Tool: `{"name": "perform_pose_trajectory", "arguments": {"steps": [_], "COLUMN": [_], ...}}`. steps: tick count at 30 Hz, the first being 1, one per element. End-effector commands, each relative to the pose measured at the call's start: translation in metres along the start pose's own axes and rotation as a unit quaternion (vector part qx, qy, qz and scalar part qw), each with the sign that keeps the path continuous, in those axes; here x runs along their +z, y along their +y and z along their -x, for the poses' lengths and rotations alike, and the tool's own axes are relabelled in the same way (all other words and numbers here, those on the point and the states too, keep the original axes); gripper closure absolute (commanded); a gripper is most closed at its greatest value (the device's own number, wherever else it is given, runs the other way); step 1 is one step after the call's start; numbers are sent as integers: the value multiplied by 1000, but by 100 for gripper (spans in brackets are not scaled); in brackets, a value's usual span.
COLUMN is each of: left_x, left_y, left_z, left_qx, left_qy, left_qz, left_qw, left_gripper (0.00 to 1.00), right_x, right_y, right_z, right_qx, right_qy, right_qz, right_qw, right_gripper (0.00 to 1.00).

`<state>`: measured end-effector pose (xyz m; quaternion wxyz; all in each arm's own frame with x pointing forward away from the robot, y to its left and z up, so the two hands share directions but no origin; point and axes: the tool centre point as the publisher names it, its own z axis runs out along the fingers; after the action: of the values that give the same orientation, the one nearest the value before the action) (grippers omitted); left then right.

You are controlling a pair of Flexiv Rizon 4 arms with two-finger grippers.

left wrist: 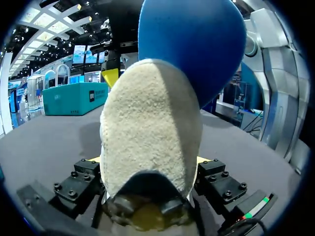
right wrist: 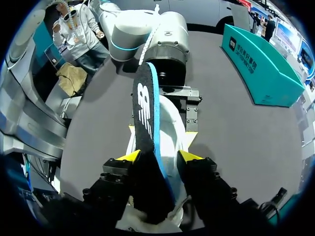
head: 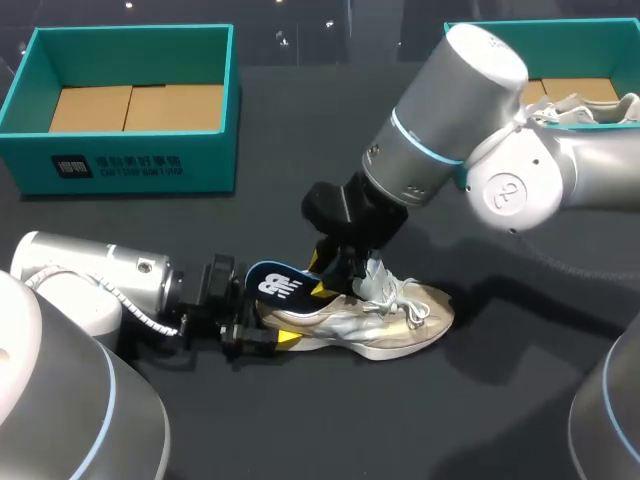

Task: Take the shoe out of the shoebox, open the shoe tongue, remove and reinsert the insole, then place the shoe into the shoebox

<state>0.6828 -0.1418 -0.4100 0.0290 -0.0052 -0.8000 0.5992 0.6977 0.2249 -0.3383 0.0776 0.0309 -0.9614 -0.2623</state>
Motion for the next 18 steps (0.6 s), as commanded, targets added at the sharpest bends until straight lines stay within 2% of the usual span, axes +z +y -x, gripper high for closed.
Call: {"name": "perform_pose_trajectory", "arguments": {"steps": [1,18], "left_x": [1,1], "left_y": [0,0], "left_z": [1,1], "left_qx": [0,0], "left_qy": [0,0], "left_qz": [1,1], "left_qw": [1000,1000], "left_gripper": [100,100], "right_x": [7,15], "right_y": [-5,-4], "right_z": [3,3], "right_qx": [-4,4], "right_qy": [13,74], "right_qz": [21,74], "right_qw": [1000,994], "right_gripper": [56,57]}}
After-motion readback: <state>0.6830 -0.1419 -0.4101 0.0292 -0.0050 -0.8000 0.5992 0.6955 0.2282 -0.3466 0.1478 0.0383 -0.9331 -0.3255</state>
